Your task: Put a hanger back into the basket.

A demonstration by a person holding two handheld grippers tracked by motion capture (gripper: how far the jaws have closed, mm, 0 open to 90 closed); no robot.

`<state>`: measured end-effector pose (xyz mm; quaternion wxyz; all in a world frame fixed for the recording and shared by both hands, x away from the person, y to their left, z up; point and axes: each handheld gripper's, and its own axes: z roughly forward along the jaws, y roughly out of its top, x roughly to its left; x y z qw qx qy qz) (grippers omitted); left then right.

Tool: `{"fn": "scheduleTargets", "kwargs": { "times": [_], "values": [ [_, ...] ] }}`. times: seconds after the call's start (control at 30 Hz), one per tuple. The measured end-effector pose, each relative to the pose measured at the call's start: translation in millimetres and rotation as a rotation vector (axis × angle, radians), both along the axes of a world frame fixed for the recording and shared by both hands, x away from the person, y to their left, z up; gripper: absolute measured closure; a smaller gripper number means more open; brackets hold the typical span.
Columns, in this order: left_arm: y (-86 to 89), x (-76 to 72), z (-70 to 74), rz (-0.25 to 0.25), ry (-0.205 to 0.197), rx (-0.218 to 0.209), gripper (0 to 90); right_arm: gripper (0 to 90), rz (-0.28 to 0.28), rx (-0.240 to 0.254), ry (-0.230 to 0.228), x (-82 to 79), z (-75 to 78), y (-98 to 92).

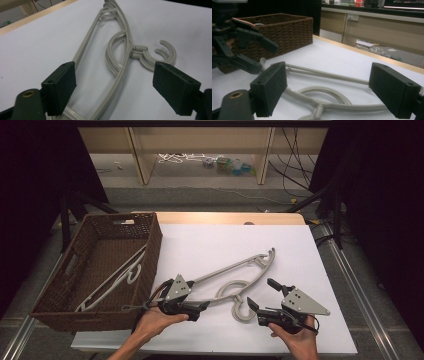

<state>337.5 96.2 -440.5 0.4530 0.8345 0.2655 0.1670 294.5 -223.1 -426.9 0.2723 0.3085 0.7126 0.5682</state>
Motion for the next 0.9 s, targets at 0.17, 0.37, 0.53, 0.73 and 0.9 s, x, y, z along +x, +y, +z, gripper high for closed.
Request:
{"fn": "scheduleTargets", "kwargs": {
  "times": [0.17,0.37,0.53,0.73,0.9],
  "values": [
    [-10.3,8.4,-7.1,-0.06,0.008,0.093,26.1,15.8,-0.013,0.0,0.024,-2.0,0.7,-0.6],
    [-24.2,15.4,-17.5,-0.099,0.031,0.196,26.9,15.8,-0.006,-0.001,0.023,-1.6,0.1,0.0],
    [-35.5,20.2,-23.8,-0.126,0.054,0.247,31.7,15.8,-0.002,0.004,0.024,-1.3,-0.3,0.5],
    [-42.2,28.4,-29.5,-0.136,0.086,0.286,40.9,15.8,0.0,0.005,0.028,-1.3,-0.3,0.6],
    [-44.9,36.3,-34.3,-0.138,0.105,0.3,49.1,15.8,-0.002,-0.007,-0.004,0.5,-0.3,-0.2]
  ]
}}
